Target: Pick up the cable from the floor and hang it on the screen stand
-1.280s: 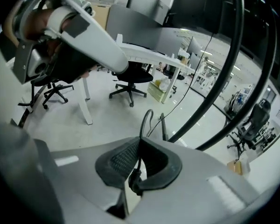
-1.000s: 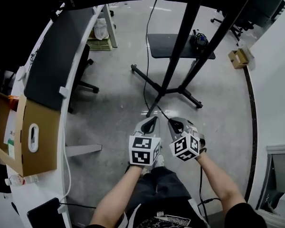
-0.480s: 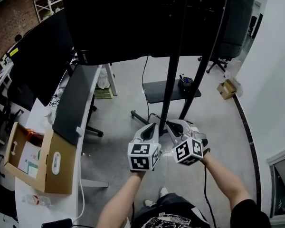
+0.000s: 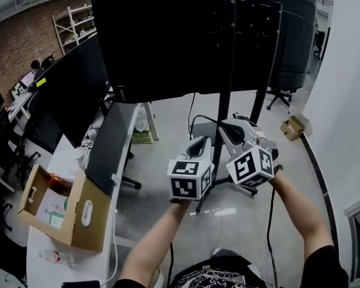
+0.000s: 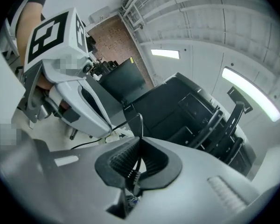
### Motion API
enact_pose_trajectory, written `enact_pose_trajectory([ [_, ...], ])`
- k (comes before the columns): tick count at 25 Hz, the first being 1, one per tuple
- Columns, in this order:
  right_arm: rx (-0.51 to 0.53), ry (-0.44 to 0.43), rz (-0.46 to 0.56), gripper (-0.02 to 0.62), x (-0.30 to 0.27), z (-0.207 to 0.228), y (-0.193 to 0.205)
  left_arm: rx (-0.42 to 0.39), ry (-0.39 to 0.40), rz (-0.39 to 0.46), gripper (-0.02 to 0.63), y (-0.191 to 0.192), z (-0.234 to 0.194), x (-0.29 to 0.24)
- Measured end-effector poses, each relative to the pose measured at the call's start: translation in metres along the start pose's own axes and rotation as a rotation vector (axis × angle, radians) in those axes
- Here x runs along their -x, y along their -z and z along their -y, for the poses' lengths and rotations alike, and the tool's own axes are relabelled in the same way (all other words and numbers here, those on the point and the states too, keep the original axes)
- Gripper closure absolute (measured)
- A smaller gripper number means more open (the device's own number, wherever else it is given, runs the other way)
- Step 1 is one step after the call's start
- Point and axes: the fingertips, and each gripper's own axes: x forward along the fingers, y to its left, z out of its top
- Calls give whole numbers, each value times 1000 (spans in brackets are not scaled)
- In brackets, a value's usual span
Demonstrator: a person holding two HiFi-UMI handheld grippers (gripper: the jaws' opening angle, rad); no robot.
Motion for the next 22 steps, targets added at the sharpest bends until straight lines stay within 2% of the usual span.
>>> enact_pose_trajectory([
  [6,29,53,49,578,-2,63,-42,-35,22,36,607,-50,-1,-8],
  [10,74,69,67,578,-12,105,-56,-49,41,51,607,-79,3,-20],
  [22,186,93,166,577,-48,226,-105,-88,38,156,607,-184,6,-93],
])
